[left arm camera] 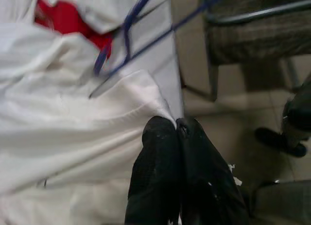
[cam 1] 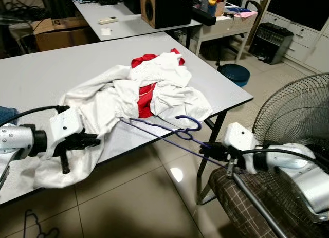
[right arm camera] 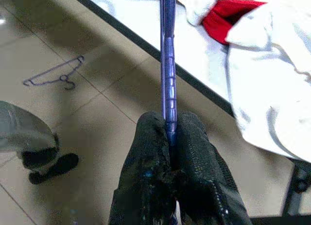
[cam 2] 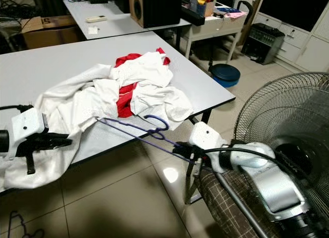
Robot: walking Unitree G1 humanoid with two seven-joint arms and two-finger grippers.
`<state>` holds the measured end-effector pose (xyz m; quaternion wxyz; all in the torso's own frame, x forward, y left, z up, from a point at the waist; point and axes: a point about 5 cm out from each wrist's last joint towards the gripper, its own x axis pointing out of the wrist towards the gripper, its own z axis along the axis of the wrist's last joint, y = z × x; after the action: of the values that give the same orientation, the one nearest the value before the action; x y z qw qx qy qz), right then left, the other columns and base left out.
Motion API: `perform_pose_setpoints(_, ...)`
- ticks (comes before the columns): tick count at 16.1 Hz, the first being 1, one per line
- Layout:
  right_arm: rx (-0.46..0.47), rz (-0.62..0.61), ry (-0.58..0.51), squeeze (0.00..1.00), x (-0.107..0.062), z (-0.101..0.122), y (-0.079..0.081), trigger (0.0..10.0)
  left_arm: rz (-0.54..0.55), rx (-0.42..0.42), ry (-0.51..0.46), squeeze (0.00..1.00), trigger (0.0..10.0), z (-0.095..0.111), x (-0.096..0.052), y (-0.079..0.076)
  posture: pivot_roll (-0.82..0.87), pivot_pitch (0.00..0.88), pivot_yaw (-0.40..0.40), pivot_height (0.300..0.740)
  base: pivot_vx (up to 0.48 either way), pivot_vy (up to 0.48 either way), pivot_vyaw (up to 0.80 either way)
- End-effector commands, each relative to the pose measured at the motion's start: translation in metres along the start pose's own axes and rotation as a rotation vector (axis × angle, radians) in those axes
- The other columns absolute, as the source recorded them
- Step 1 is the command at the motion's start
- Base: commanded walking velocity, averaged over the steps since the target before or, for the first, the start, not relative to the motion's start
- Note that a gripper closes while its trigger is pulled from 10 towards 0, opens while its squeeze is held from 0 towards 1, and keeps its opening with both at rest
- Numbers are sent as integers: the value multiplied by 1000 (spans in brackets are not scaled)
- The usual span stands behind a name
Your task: Hang hanger
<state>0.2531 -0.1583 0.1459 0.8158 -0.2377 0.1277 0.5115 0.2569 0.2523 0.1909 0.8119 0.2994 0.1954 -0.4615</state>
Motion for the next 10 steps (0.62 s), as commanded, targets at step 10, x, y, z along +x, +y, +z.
perform_pose_setpoints(10, -23, 15, -12, 0, 24, 6, -6, 10000, -26, 39, -95, 0, 0, 30, -1, -8, 1, 0, -31, 740, 0, 0, 0)
